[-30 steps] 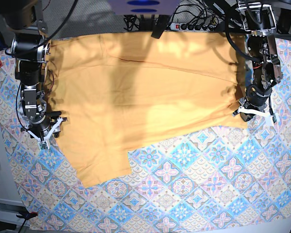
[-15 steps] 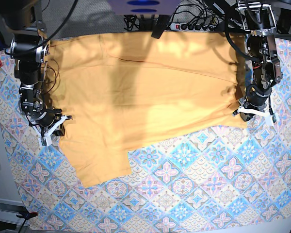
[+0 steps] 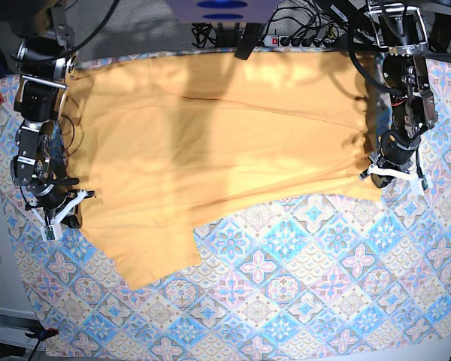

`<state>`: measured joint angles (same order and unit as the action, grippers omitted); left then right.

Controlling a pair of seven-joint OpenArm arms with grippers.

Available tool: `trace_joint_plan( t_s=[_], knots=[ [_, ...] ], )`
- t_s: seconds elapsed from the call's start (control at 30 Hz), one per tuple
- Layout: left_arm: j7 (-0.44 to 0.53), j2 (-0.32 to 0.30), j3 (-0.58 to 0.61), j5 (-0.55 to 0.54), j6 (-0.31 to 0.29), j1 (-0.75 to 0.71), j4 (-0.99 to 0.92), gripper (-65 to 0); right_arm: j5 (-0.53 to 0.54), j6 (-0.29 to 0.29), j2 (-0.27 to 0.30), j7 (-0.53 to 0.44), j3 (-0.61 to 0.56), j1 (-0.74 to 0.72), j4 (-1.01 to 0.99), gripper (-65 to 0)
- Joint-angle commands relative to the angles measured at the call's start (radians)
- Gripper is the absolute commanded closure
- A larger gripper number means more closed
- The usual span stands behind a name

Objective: Fold the T-shirt properly
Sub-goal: 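Lift both side edges and pull them toward the collar end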

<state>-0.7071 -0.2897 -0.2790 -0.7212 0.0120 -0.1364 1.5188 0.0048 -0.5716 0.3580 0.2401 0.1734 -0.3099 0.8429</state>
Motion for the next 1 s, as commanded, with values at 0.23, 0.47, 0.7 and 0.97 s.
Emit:
trace_joint_plan(
  t_s=[0.23,0.47,0.7,0.97],
  knots=[
    [0.02,-0.015,-0.007,-0.004,-0.005,-0.036,0.091,0.0,0.002,-0.001,0.016,0.097,0.005,0.133,0.249,-0.3],
    [0.02,-0.019,-0.027,-0.002,-0.005,-0.116,0.193,0.0,0.002,-0.001,0.016,0.1,0.088,0.257,0.365,-0.3],
    [0.02,-0.019,-0.082,-0.002,-0.008,-0.173,0.216,0.0,0.002,-0.003,0.016,0.1,0.15,0.321,0.411,-0.3],
    [0.02,-0.019,-0.082,-0.002,-0.008,-0.265,0.311,0.0,0.002,-0.021,0.016,0.1,0.153,0.348,0.438,-0.3]
  ],
)
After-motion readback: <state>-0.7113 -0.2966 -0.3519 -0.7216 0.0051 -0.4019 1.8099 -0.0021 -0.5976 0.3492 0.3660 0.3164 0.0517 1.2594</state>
